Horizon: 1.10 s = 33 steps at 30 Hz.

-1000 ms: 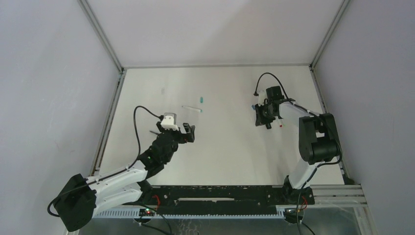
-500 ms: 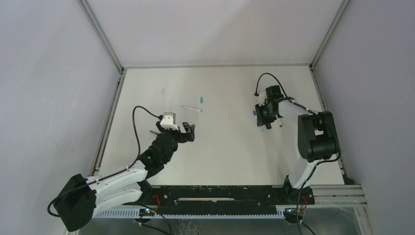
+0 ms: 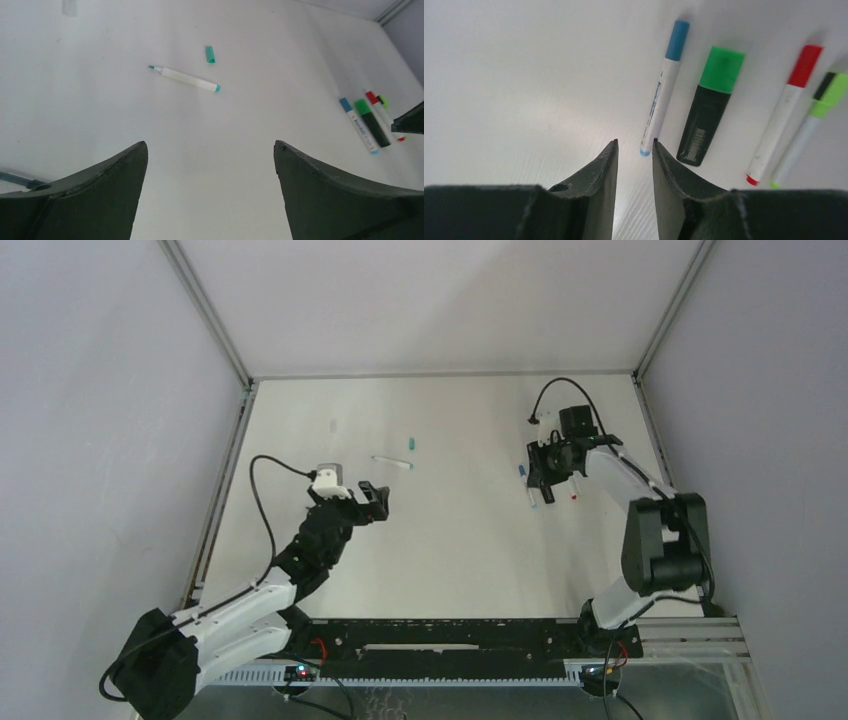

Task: Insert the pens into the pen caps
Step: Place the pen at the center of the board, then pick up the pen from the center of the board.

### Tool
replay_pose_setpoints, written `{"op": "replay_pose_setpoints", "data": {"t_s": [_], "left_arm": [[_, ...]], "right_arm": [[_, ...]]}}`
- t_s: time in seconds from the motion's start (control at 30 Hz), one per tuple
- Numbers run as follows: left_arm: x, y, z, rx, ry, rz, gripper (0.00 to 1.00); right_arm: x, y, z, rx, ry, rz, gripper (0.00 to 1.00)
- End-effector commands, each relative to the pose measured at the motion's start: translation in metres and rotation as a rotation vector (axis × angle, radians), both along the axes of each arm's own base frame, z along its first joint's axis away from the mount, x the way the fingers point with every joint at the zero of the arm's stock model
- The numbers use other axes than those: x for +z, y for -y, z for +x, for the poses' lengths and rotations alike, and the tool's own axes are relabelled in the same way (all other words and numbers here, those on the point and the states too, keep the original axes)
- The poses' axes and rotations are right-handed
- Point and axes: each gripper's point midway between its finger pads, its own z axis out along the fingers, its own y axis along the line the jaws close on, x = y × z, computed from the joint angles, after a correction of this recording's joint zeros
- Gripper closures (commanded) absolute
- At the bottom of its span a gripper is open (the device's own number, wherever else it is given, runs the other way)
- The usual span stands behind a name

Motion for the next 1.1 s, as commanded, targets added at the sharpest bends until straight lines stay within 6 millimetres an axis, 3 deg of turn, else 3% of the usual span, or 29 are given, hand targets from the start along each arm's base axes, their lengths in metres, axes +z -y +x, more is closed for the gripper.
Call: {"op": "replay_pose_setpoints", "data": {"t_s": [0.0,0.33,0.5,0.6,0.73,0.77,0.8,1.07], "left_arm": [[0.025,0.007,0.007,-0.041,0.002,-0.168,0.03],[0.036,0.015,0.053,0.010,-0.214,-0.252,0.09],[0.028,0.017,0.081,0.077,-0.357,-0.210,0.16],[0.022,0.018,0.098,0.138,-0.440,-0.191,0.21],[-0.008,0.009,0.113,0.294,-0.603,-0.128,0.48],[-0.006,0.007,0.117,0.328,-0.622,-0.123,0.50],[-0.019,0.006,0.119,0.363,-0.673,-0.096,0.54],[-0.053,0.017,0.149,0.451,-0.832,-0.011,0.54]], "right_arm": [[0.073,-0.010,0.002,0.111,0.187,0.119,0.62],[0.177,-0.044,-0.029,0.330,0.480,0.324,0.56],[0.210,-0.059,-0.041,0.425,0.590,0.384,0.33],[0.204,-0.069,-0.050,0.452,0.515,0.467,0.31],[0.183,-0.067,-0.051,0.451,0.439,0.498,0.31],[0.180,-0.066,-0.050,0.448,0.431,0.507,0.31],[0.178,-0.064,-0.050,0.444,0.426,0.510,0.31],[0.170,-0.059,-0.047,0.432,0.417,0.500,0.31]]}}
